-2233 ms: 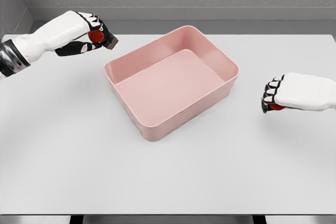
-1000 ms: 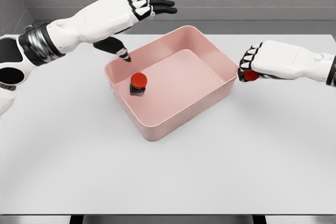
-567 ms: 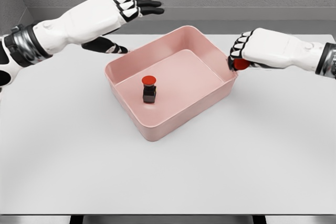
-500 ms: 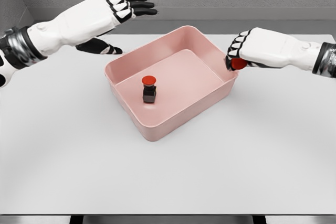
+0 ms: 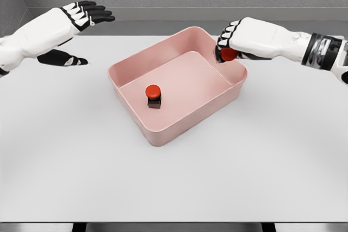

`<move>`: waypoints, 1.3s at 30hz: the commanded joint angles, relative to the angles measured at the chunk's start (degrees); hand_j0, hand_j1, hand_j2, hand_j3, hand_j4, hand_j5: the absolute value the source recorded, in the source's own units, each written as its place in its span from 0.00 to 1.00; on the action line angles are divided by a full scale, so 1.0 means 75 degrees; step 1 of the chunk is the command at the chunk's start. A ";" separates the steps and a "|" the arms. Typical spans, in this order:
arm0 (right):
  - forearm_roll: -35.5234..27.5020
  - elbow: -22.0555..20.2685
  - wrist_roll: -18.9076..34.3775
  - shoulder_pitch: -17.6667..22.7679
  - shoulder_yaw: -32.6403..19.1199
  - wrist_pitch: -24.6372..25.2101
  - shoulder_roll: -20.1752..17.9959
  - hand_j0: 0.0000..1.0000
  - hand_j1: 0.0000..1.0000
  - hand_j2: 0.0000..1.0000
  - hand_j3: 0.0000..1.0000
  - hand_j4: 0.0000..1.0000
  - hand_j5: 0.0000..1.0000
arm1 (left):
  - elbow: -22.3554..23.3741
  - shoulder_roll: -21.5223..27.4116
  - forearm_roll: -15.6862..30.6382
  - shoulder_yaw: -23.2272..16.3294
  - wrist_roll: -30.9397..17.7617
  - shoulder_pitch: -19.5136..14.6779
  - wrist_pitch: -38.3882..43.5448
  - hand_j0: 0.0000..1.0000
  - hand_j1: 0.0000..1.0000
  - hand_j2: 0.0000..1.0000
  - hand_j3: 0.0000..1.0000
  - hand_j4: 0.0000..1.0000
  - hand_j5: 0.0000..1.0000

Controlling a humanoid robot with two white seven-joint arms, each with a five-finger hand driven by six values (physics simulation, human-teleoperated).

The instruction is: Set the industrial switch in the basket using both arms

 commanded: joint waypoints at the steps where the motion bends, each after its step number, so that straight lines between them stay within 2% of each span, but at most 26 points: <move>1: -0.0047 0.0256 0.0152 -0.0023 -0.0002 0.0008 0.0272 0.47 0.47 0.47 0.47 0.47 0.47 | 0.0011 0.0136 0.0064 0.0091 0.0005 0.0012 0.0010 1.00 1.00 1.00 1.00 1.00 1.00; 5: 0.0000 0.0806 0.0188 -0.0211 0.0033 0.0008 0.0776 0.47 0.47 0.47 0.47 0.47 0.47 | 0.0034 0.0218 0.0064 0.0091 0.0005 0.0246 0.0010 1.00 1.00 1.00 1.00 1.00 1.00; 7: 0.0000 0.1111 0.0188 -0.0398 0.0267 0.0008 0.0998 0.47 0.47 0.47 0.47 0.47 0.47 | 0.0057 0.0218 0.0029 0.0091 0.0005 0.0316 0.0010 1.00 1.00 1.00 1.00 1.00 1.00; 13: 0.0093 0.1510 0.0211 -0.0598 0.0314 0.0008 0.1549 0.47 0.47 0.47 0.47 0.47 0.47 | 0.0175 0.0288 -0.0041 0.0080 -0.0042 0.0387 0.0010 1.00 1.00 1.00 1.00 1.00 1.00; 15: 0.0117 0.1849 0.0211 -0.0750 0.0420 0.0008 0.1795 0.50 0.50 0.50 0.50 0.50 0.50 | 0.0175 0.0277 -0.0030 0.0091 -0.0042 0.0387 0.0010 1.00 1.00 1.00 1.00 1.00 1.00; 16: 0.0199 0.2166 0.0258 -0.0867 0.0455 0.0008 0.2053 0.58 0.58 0.58 0.58 0.58 0.58 | 0.0175 0.0277 -0.0030 0.0080 -0.0042 0.0387 0.0010 1.00 1.00 1.00 1.00 1.00 1.00; 17: 0.0234 0.2271 0.0363 -0.0914 0.0443 0.0008 0.2205 0.77 0.77 0.77 0.77 0.77 0.77 | 0.0175 0.0288 -0.0030 0.0091 -0.0042 0.0387 0.0010 1.00 1.00 1.00 1.00 1.00 1.00; 18: 0.0269 0.2412 0.0375 -0.0914 0.0455 0.0008 0.2346 1.00 1.00 1.00 1.00 1.00 1.00 | 0.0163 0.0277 -0.0030 0.0091 -0.0042 0.0387 0.0010 1.00 1.00 1.00 1.00 1.00 1.00; 25: 0.0269 0.2447 0.0375 -0.0914 0.0432 0.0008 0.2428 1.00 1.00 1.00 1.00 1.00 1.00 | 0.0151 0.0277 -0.0018 0.0091 -0.0042 0.0387 0.0010 1.00 1.00 1.00 1.00 1.00 1.00; 28: 0.0281 0.2436 0.0387 -0.1031 0.0455 0.0008 0.2827 1.00 1.00 1.00 1.00 1.00 1.00 | 0.0139 0.0277 -0.0006 0.0091 -0.0042 0.0387 0.0010 1.00 1.00 1.00 1.00 1.00 1.00; 34: 0.0281 0.2447 0.0387 -0.1031 0.0443 0.0008 0.2850 1.00 1.00 1.00 1.00 1.00 1.00 | 0.0163 0.0288 0.0005 0.0162 -0.0042 0.0399 0.0010 1.00 1.00 1.00 1.00 1.00 1.00; 37: 0.0281 0.2447 0.0387 -0.0984 0.0443 0.0008 0.2792 1.00 1.00 1.00 1.00 1.00 1.00 | 0.0163 0.0277 -0.0006 0.0267 -0.0042 0.0469 0.0010 1.00 1.00 1.00 1.00 1.00 1.00; 38: 0.0269 0.2436 0.0375 -0.0949 0.0385 0.0008 0.2628 1.00 1.00 1.00 1.00 1.00 1.00 | 0.0163 0.0277 -0.0006 0.0255 -0.0042 0.0481 0.0010 1.00 1.00 1.00 1.00 1.00 1.00; 39: 0.0199 0.2412 0.0364 -0.0902 0.0338 0.0008 0.2230 1.00 1.00 1.00 1.00 1.00 1.00 | 0.0175 0.0277 -0.0018 0.0267 -0.0042 0.0492 0.0010 1.00 1.00 1.00 1.00 1.00 1.00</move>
